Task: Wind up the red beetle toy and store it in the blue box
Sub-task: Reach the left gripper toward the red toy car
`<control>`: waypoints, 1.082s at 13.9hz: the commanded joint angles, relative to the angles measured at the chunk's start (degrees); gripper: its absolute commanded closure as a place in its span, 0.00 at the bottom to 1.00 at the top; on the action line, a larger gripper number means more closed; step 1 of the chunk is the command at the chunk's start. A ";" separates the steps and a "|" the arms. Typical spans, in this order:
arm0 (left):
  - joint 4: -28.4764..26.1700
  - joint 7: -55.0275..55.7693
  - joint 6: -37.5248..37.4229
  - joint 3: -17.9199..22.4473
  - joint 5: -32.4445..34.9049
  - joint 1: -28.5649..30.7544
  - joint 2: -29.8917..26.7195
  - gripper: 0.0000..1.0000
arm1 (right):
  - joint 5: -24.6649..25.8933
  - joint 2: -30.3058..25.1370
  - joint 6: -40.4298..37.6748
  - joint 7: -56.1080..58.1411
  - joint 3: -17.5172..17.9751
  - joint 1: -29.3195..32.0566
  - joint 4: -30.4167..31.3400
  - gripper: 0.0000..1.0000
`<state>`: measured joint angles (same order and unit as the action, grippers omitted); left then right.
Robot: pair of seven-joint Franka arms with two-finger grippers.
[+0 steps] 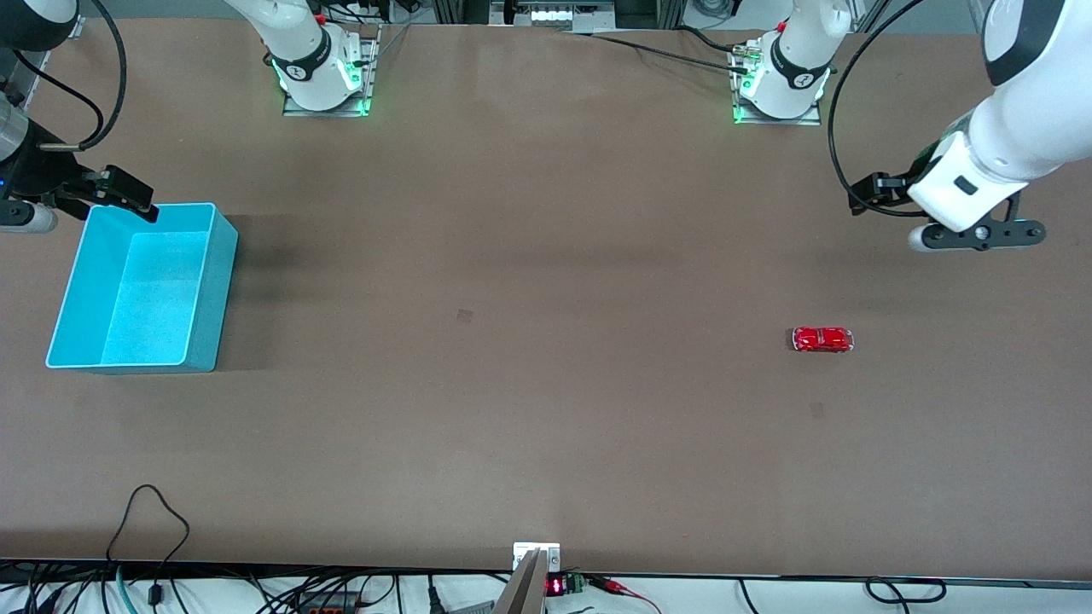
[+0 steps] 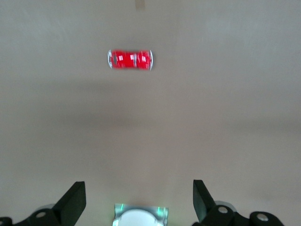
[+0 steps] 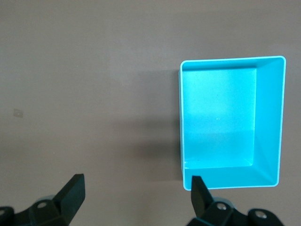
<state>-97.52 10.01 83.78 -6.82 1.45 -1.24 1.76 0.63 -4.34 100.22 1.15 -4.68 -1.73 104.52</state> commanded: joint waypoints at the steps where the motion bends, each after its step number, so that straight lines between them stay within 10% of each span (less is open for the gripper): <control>1: 1.19 -2.87 -5.37 -0.56 -0.83 -0.43 1.58 0.00 | -0.02 -0.76 -0.38 -0.09 -0.06 0.15 0.07 0.00; 15: -1.97 -78.80 22.37 -0.30 4.79 8.01 19.14 0.00 | -0.02 -0.85 -0.46 -0.18 -0.24 0.50 0.07 0.00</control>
<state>-100.07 -62.15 103.08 -6.73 4.87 6.13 17.12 0.63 -4.34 100.22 1.14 -5.08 -1.59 104.49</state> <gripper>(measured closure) 0.000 0.000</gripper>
